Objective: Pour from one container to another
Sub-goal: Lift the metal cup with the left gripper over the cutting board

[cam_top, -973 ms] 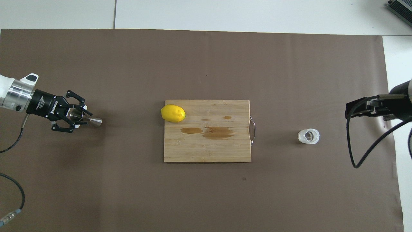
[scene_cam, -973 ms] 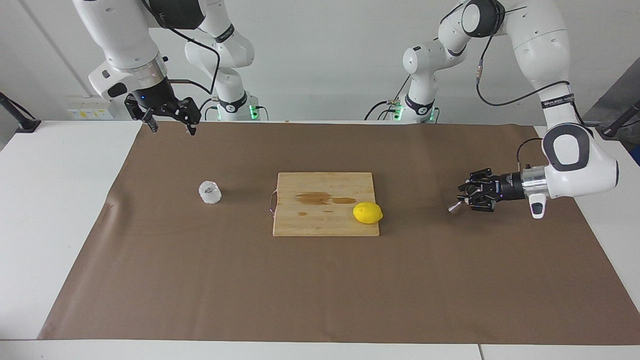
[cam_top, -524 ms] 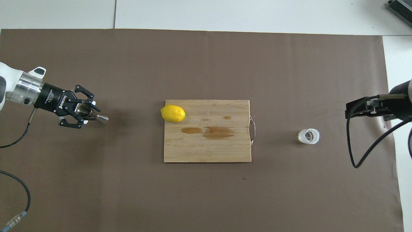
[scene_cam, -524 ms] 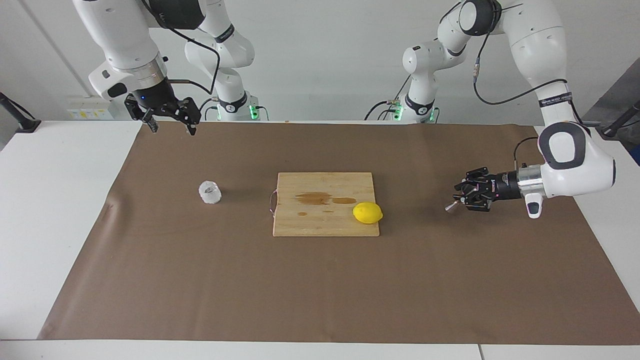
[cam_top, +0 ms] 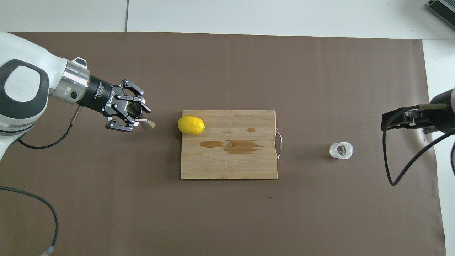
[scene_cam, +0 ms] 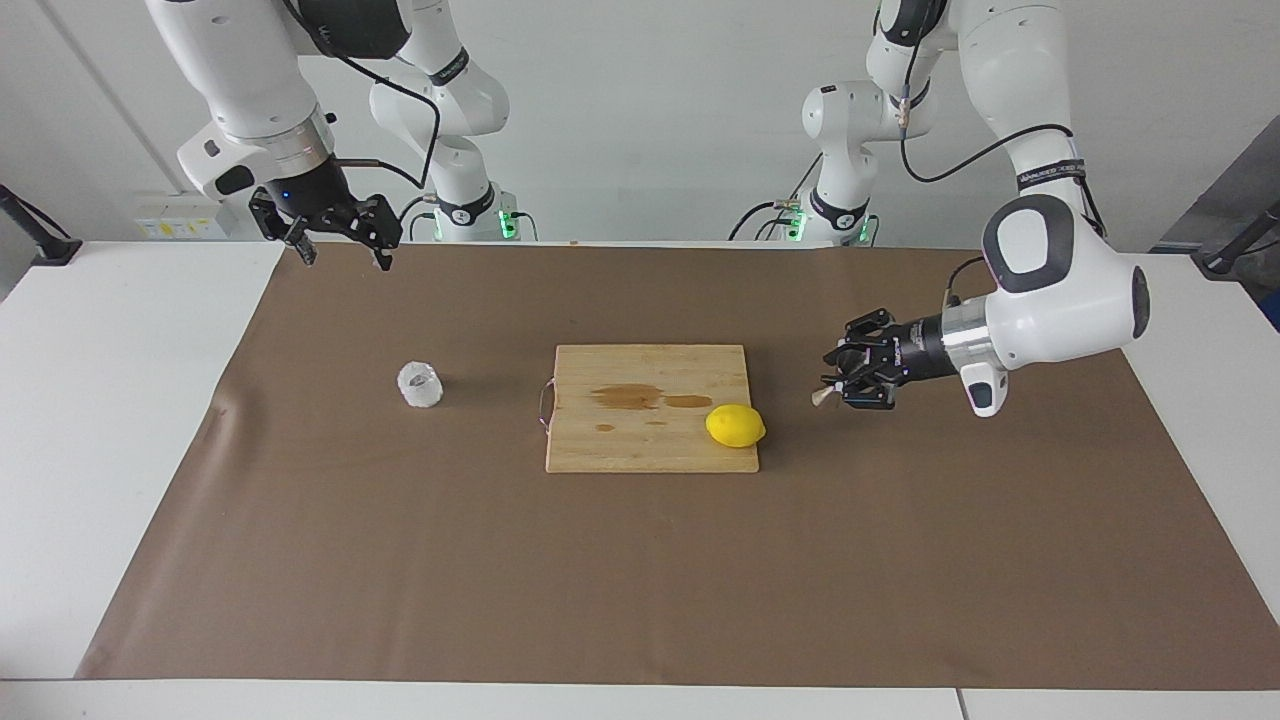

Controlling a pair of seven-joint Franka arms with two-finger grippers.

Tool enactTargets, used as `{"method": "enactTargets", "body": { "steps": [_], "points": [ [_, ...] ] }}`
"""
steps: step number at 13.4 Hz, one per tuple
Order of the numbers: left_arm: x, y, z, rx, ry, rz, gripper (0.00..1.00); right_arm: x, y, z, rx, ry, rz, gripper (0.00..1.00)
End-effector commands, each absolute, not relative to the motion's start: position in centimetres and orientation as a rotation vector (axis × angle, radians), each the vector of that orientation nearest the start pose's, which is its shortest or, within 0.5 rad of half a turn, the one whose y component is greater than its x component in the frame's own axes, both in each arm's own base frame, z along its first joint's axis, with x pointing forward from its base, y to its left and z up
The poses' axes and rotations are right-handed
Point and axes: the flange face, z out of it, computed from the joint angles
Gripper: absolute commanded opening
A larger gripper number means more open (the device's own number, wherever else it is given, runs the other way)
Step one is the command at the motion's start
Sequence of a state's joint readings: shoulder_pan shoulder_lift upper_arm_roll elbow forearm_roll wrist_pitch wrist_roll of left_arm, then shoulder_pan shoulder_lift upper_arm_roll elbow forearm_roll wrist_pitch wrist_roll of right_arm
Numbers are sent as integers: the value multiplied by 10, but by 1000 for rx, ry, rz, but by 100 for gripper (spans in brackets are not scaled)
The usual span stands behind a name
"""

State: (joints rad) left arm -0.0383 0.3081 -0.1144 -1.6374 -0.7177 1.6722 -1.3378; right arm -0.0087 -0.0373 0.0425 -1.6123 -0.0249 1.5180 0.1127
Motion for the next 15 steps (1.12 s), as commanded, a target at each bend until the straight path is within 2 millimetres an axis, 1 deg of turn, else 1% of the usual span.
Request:
{"method": "enactTargets", "body": {
  "steps": [1,2,4,5,7,8,11,13,15],
  "points": [
    [607,-201,461,-2518,-2148,1194,33,537,12,621,-3146,111,101,100],
    [603,-222,463,-2506,-2163,1184,33,537,12,621,-3146,111,101,100],
    [591,-261,464,-2528,-2130,1179,33,537,11,621,-3148,111,101,100],
    [586,-280,465,-2521,-2152,1173,33,537,12,621,-3146,111,101,100],
    [576,-310,459,-2521,-2153,1168,33,537,11,621,-3148,111,101,100],
    [573,-321,455,-2493,-2183,1178,33,537,12,621,-3146,111,101,100],
    [558,-358,445,-2497,-2188,1161,33,537,12,621,-3146,111,101,100],
    [554,-377,423,-2501,-2202,1133,33,537,11,620,-3146,114,103,100],
    [554,-386,409,-2509,-2214,1108,33,537,12,621,-3146,111,101,100]
  ]
}}
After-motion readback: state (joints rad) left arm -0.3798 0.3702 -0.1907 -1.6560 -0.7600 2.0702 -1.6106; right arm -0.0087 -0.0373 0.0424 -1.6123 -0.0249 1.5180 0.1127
